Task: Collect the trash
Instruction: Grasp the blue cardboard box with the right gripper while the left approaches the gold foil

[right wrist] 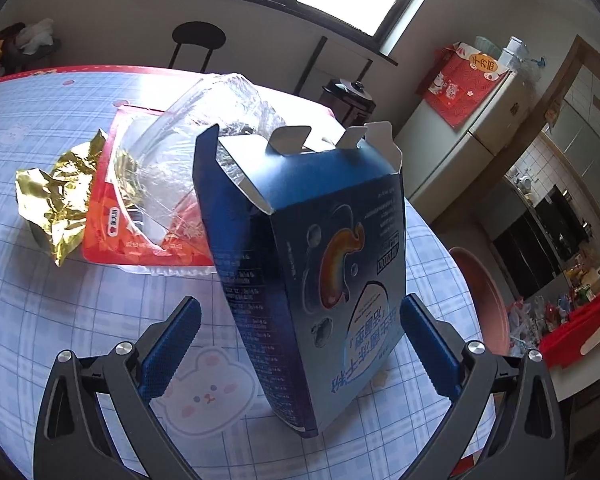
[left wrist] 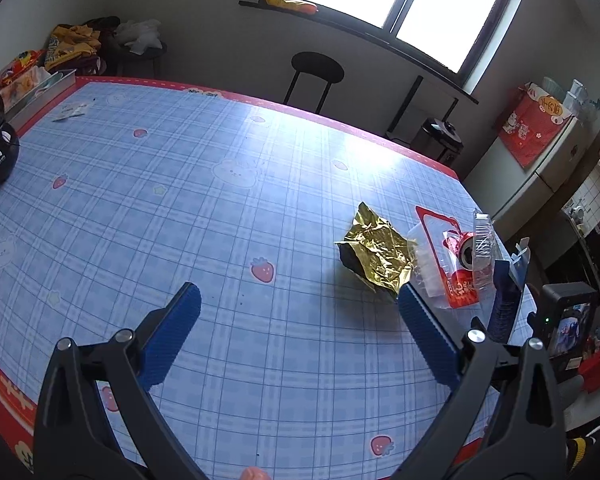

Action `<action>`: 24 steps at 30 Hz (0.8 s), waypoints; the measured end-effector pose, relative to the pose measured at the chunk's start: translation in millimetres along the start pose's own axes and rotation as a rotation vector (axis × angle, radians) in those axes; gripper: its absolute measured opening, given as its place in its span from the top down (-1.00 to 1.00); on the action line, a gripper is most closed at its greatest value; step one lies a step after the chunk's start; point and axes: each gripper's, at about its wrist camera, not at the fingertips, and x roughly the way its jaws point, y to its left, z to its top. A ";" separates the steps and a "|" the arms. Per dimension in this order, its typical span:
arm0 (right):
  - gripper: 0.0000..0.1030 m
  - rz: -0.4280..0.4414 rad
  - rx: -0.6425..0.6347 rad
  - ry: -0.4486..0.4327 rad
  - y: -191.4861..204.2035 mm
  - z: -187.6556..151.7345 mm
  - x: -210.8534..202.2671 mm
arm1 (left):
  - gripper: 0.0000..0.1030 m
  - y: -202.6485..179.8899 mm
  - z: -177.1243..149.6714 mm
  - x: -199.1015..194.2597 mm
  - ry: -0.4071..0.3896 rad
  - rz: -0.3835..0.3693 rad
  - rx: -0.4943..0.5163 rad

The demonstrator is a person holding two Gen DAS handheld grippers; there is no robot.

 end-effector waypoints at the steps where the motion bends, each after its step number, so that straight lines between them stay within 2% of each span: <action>1: -0.83 0.001 0.001 0.011 -1.2 -0.6 4.0 | -0.89 -2.1 0.3 5.0 0.011 0.003 0.004; 2: -0.76 0.005 0.003 0.027 -2.2 -1.6 7.8 | -0.89 -5.9 0.2 9.9 0.022 0.007 0.014; 4: -0.46 0.025 0.009 0.058 -5.9 -3.6 13.3 | -0.89 -12.4 0.2 18.5 0.040 -0.004 0.028; 6: -0.35 0.029 0.013 0.059 -11.0 -5.6 15.1 | -0.89 -19.5 -0.4 27.4 0.062 -0.030 0.039; 11: -0.22 0.070 0.026 0.042 -21.2 -6.2 9.1 | -0.89 -34.6 -0.1 50.5 0.116 -0.073 0.063; 15: -0.18 0.101 0.046 0.041 -29.6 -6.4 6.0 | -0.86 -34.2 -0.3 73.0 0.170 -0.149 -0.032; 19: -0.17 0.127 0.066 0.042 -36.8 -3.7 5.8 | -0.35 -33.7 3.4 97.7 0.202 -0.175 -0.137; 24: -0.17 0.144 0.077 0.050 -40.0 -2.8 5.4 | -0.32 -24.6 6.4 131.1 0.249 -0.220 -0.308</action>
